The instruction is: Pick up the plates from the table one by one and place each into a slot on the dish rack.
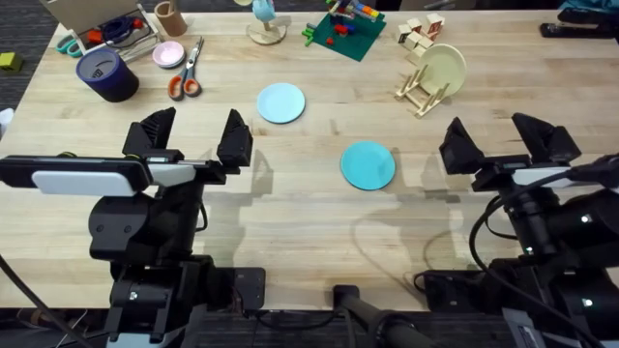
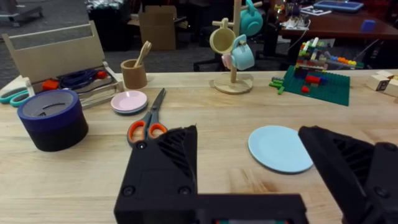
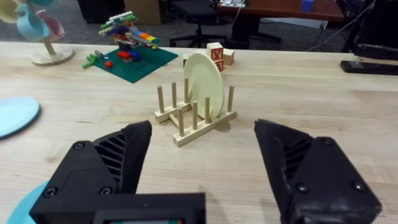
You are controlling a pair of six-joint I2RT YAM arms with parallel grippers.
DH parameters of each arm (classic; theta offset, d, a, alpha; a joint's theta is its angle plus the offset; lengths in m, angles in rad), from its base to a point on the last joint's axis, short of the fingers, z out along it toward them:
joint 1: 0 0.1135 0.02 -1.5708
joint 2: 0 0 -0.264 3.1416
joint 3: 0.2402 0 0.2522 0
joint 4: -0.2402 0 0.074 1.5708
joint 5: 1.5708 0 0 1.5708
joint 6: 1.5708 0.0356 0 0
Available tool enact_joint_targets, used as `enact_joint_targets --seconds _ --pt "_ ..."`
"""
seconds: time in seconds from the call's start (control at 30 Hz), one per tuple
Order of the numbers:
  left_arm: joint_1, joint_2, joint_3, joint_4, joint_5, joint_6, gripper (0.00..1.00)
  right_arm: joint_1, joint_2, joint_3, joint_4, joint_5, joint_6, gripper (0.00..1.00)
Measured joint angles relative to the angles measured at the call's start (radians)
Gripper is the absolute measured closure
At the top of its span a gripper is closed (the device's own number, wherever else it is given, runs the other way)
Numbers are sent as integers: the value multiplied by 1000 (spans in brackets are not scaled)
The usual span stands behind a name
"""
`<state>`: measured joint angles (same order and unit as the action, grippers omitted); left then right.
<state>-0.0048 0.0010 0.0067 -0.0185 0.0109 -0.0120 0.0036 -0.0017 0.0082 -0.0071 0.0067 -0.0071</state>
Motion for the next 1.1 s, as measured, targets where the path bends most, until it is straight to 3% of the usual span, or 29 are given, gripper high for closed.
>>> enact_joint_targets --seconds 0.43,0.63,0.87,1.1 --pt "0 0 4 -7 0 -10 8 0 1 -1 46 -15 0 6" --pt "0 3 127 -137 0 -56 8 0 7 28 61 -23 0 7" --pt "0 116 390 -281 0 -72 8 0 159 278 -5 -23 0 5" --pt "0 413 687 -511 0 -75 10 0 528 641 -273 -26 0 6"
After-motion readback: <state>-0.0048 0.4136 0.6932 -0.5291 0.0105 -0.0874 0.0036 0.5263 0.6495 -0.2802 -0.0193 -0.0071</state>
